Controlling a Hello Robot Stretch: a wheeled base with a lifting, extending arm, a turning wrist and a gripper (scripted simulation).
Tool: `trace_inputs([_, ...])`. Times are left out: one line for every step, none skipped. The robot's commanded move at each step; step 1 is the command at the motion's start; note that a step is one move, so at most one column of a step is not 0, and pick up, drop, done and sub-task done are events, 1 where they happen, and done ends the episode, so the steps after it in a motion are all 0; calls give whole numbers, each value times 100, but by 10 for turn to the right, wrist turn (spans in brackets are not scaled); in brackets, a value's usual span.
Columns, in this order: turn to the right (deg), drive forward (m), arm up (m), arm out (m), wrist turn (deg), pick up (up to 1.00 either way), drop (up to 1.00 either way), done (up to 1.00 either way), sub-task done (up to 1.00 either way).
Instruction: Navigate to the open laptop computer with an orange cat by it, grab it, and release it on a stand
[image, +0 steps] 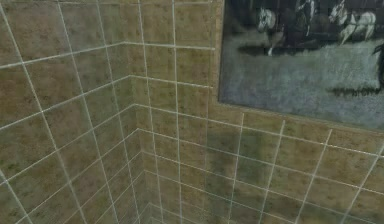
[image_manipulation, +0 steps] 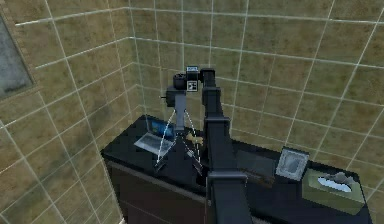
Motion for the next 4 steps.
trace_inputs([0,0,0,0,450,0,0,0,0])
trace_inputs([0,0,0,0,450,0,0,0,0])
trace_inputs([0,0,0,0,450,0,0,0,0])
trace_inputs([0,0,0,0,90,0,0,0,0])
